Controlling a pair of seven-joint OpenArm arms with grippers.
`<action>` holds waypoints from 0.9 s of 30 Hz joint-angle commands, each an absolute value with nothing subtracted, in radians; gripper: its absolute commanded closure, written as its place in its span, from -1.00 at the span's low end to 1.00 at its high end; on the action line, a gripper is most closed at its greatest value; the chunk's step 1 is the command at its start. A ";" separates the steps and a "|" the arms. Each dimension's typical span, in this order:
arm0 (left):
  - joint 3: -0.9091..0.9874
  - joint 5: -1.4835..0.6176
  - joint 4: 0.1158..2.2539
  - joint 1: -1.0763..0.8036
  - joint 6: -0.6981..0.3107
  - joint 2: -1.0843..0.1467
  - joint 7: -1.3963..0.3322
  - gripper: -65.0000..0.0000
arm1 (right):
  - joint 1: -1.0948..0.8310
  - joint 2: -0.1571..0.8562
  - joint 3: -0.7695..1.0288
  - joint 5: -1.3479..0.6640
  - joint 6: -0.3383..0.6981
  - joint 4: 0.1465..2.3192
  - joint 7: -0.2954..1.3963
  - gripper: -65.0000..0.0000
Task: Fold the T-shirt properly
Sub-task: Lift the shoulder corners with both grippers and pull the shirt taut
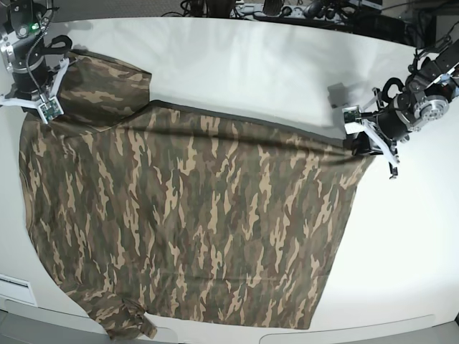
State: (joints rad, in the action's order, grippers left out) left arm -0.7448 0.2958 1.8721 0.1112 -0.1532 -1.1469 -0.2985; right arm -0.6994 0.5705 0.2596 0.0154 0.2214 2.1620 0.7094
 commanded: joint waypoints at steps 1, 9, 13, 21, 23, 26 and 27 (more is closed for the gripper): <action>-0.733 0.310 1.897 0.108 -0.133 -1.169 -0.314 1.00 | -0.713 0.588 0.283 0.029 0.206 2.180 0.701 1.00; -0.733 0.414 1.984 -0.022 -0.049 -1.169 -0.416 1.00 | -0.756 0.588 0.306 0.022 0.211 2.180 0.716 1.00; -0.733 0.493 2.017 -0.094 0.007 -1.169 -0.479 1.00 | -0.781 0.588 0.306 0.022 0.197 2.193 0.719 1.00; -0.733 0.649 2.135 -0.253 0.104 -1.169 -0.582 1.00 | -0.904 0.587 0.306 0.022 0.159 2.324 0.720 1.00; -0.733 0.688 2.166 -0.295 0.118 -1.169 -0.607 1.00 | -0.939 0.587 0.306 0.024 0.148 2.349 0.720 1.00; -0.733 0.752 2.213 -0.360 0.134 -1.169 -0.639 1.00 | -0.985 0.587 0.306 0.033 0.145 2.356 0.723 1.00; -0.733 0.773 2.230 -0.384 0.136 -1.169 -0.654 1.00 | -0.999 0.587 0.306 0.033 0.145 2.356 0.727 1.00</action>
